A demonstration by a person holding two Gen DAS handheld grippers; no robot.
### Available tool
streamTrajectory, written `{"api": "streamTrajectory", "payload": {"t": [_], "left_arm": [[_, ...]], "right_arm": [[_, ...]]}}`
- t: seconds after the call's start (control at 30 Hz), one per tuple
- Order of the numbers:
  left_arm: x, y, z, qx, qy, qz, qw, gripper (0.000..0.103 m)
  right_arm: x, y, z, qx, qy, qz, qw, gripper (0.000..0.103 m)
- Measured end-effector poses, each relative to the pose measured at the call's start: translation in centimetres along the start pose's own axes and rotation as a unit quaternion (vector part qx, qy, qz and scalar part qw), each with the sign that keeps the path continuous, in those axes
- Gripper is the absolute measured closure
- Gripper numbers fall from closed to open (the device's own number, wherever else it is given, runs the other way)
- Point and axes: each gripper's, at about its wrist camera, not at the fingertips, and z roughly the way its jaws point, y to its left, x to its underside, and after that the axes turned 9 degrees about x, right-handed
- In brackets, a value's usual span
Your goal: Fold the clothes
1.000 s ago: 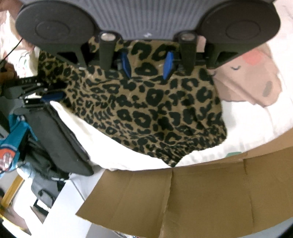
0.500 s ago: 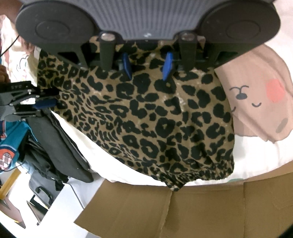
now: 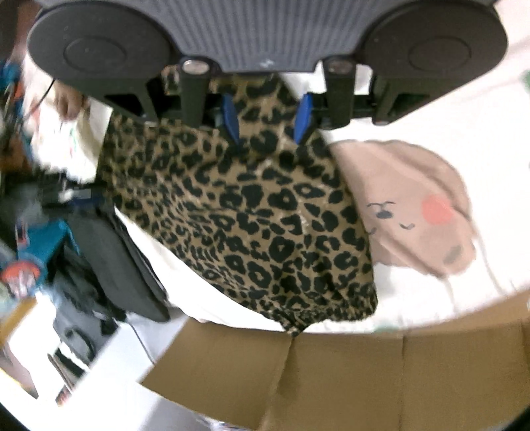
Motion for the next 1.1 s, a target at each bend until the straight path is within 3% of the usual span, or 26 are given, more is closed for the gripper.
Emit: {"api": "streamTrajectory", "payload": {"t": [0.1, 0.13, 0.47, 0.6, 0.77, 1.0, 1.1], "left_arm": [[0.2, -0.2, -2.2, 0.006, 0.012, 0.011, 0.9998, 0.060], [0.3, -0.1, -2.8, 0.007, 0.011, 0.014, 0.9998, 0.060], [3.2, 1.5, -6.0, 0.039, 0.022, 0.066, 0.9968, 0.060], [5.4, 2.0, -5.9, 0.052, 0.024, 0.059, 0.9966, 0.060], [7.7, 2.2, -5.0, 0.063, 0.008, 0.006, 0.9979, 0.060], [9.9, 0.3, -2.7, 0.075, 0.024, 0.004, 0.9969, 0.060], [10.2, -0.8, -1.4, 0.069, 0.037, 0.026, 0.9966, 0.060]], "right_arm": [[-0.9, -0.1, -1.7, 0.002, -0.010, 0.021, 1.000, 0.056], [-1.2, 0.1, -2.1, -0.001, -0.017, 0.026, 1.000, 0.051], [-1.8, 3.8, -2.5, -0.032, -0.025, 0.028, 0.999, 0.051], [-1.4, 5.6, -2.0, -0.048, -0.022, 0.016, 0.998, 0.051], [-0.5, 6.9, -1.3, -0.061, -0.009, 0.011, 0.998, 0.051], [1.6, 8.2, -0.6, -0.077, 0.018, 0.012, 0.997, 0.051], [2.2, 8.6, -0.3, -0.082, 0.027, 0.013, 0.996, 0.051]]}}
